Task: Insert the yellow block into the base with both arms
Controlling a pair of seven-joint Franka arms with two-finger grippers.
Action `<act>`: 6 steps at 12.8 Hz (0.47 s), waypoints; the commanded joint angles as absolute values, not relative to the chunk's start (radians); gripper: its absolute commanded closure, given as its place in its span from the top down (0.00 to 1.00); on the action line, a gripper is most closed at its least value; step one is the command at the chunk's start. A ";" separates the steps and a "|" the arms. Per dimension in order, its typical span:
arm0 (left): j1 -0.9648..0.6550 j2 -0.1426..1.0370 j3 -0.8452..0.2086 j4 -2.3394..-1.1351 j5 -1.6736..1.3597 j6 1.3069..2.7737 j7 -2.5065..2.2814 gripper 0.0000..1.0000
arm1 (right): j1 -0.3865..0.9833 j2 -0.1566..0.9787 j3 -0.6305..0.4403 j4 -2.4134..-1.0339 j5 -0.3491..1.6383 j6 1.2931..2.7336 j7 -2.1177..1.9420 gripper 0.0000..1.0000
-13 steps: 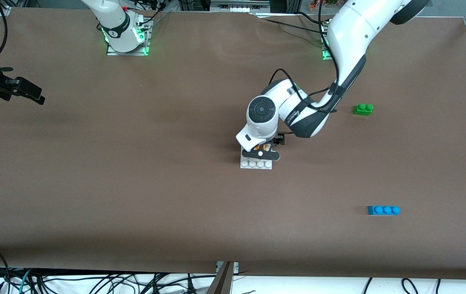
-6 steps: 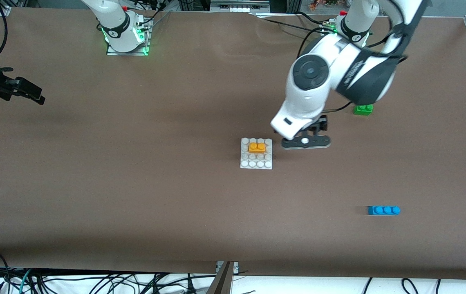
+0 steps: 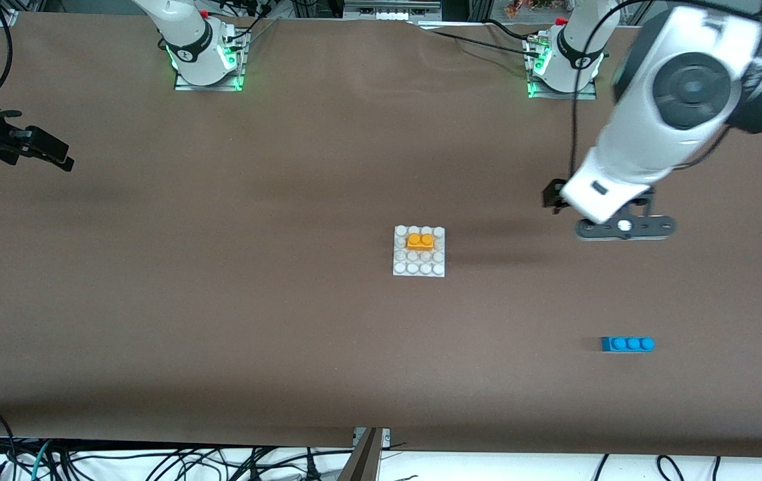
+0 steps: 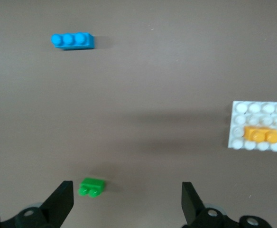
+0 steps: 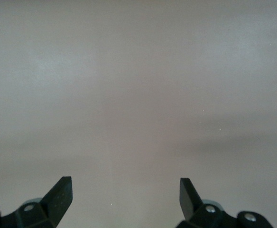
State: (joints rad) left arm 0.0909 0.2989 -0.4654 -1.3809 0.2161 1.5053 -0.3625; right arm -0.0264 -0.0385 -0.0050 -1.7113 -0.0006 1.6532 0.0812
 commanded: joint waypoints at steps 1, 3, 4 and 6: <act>0.150 0.302 -0.468 -1.315 0.149 1.456 -0.237 1.00 | -0.037 -0.048 0.003 -1.713 0.000 1.644 0.069 1.00; 0.129 0.230 -0.326 -1.362 0.024 1.470 -0.122 1.00 | -0.037 -0.048 0.003 -1.713 0.000 1.644 0.069 1.00; 0.077 0.195 -0.220 -1.396 -0.033 1.470 -0.079 1.00 | -0.037 -0.046 0.003 -1.713 0.000 1.644 0.069 1.00; 0.011 0.111 -0.092 -1.507 -0.063 1.498 0.003 1.00 | -0.037 -0.048 0.003 -1.713 0.000 1.644 0.069 1.00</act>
